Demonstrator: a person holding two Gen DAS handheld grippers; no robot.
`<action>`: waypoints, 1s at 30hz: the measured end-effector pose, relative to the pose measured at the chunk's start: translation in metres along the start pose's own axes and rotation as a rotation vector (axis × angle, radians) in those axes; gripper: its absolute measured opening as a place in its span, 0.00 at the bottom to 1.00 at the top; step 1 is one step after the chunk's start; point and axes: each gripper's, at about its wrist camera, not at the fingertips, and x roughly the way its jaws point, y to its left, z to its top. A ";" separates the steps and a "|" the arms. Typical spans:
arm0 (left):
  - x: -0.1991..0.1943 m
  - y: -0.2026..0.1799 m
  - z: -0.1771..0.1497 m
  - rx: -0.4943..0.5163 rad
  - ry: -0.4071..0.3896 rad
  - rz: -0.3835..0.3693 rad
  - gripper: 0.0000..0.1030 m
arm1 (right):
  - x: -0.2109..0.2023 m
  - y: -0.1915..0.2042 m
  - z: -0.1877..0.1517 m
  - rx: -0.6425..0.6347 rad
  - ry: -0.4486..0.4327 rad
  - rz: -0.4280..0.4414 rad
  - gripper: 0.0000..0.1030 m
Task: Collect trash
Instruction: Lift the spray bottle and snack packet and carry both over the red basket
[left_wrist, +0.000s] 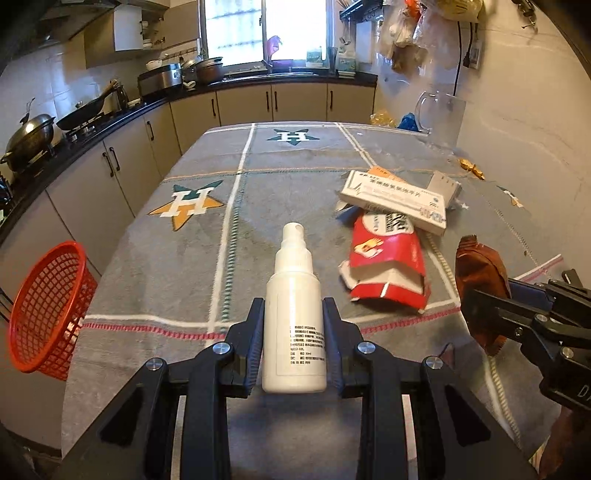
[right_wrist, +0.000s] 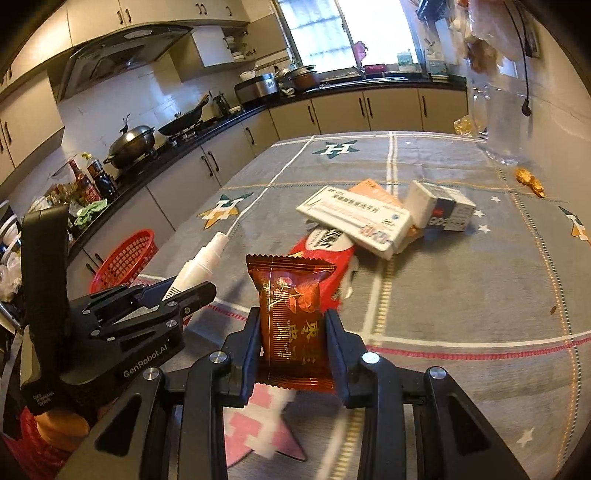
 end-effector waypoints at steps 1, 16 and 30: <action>-0.001 0.003 -0.002 -0.003 -0.002 0.006 0.28 | 0.002 0.004 -0.001 -0.005 0.005 0.000 0.35; -0.007 0.027 -0.013 -0.054 -0.020 0.003 0.28 | 0.009 0.027 -0.005 -0.042 0.042 -0.011 0.35; -0.019 0.058 -0.010 -0.112 -0.063 0.040 0.28 | 0.016 0.049 0.007 -0.079 0.056 0.013 0.35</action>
